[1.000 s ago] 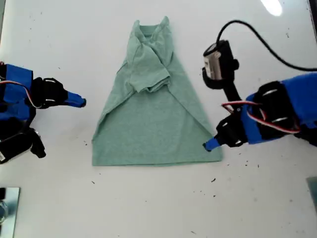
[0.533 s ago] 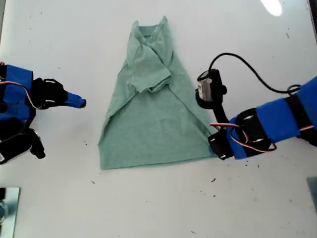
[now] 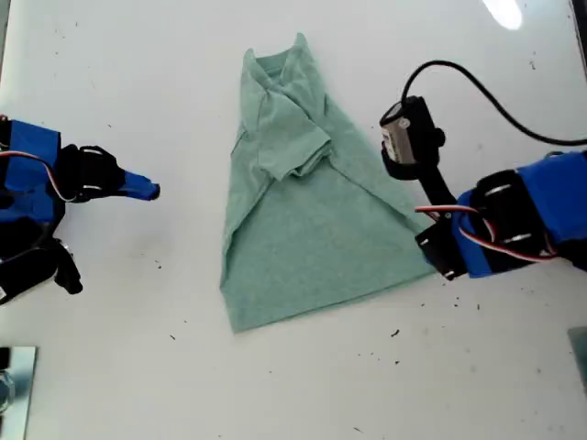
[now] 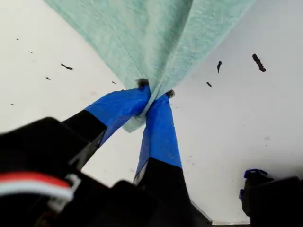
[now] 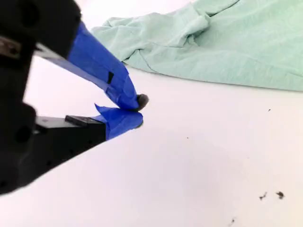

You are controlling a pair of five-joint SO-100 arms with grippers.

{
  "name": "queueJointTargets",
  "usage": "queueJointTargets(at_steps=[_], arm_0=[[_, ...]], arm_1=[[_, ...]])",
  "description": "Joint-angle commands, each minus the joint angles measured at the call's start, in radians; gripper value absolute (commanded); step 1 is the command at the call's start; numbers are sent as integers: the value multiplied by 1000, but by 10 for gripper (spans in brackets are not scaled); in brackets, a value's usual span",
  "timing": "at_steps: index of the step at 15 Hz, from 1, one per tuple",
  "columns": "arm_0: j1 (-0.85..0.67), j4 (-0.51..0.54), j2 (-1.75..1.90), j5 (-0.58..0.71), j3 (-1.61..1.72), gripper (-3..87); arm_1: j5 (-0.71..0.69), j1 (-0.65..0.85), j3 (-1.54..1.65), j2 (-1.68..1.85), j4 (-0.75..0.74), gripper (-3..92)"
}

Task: Fold t shirt

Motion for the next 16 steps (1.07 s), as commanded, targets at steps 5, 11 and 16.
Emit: queueJointTargets(at_steps=[5, 11, 16], arm_0=[[9, 2, 15, 11, -9, -3], [8, 2, 14, 9, -9, -3], [6, 2, 18, 9, -8, -3]], arm_1=[[-155, 26, -818, -505, 2, -15], [-233, 11, -971, -653, -143, 296], [-230, 166, -371, -67, 104, 265]])
